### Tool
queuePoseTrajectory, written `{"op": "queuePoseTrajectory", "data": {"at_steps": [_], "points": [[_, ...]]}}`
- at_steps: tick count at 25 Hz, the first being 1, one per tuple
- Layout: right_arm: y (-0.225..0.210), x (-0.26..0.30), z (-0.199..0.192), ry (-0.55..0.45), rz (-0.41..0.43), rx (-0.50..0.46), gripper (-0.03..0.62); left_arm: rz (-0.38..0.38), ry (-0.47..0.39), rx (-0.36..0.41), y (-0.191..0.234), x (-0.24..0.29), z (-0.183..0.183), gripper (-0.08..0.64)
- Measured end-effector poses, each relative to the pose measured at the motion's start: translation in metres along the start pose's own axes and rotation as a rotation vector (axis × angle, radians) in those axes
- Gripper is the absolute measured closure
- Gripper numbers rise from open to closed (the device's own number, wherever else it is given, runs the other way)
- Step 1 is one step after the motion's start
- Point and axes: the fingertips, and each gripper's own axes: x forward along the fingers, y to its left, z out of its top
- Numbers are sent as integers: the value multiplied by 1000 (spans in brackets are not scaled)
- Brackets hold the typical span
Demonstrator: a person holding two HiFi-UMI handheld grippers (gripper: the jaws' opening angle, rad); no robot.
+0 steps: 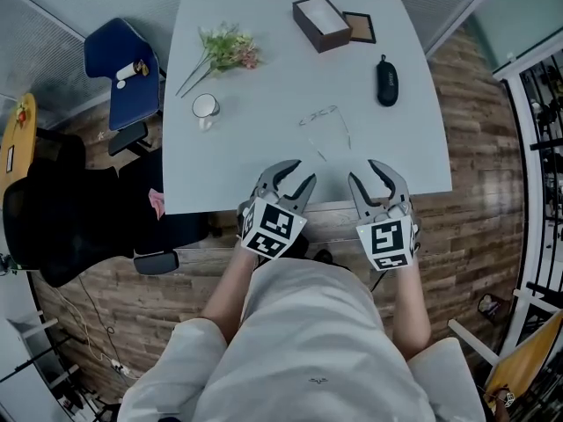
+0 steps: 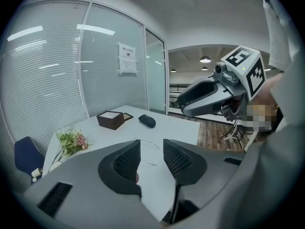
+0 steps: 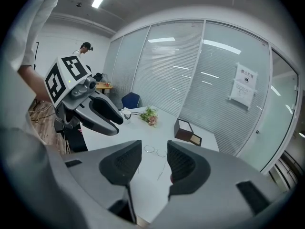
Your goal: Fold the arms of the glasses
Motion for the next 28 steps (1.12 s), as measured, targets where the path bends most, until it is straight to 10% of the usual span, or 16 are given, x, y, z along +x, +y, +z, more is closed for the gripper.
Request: {"op": "queuePoseTrajectory", "data": {"at_steps": [28], "points": [[-15, 71, -1, 111, 33, -19, 433, -31, 72, -26, 68, 34, -30, 407]]}}
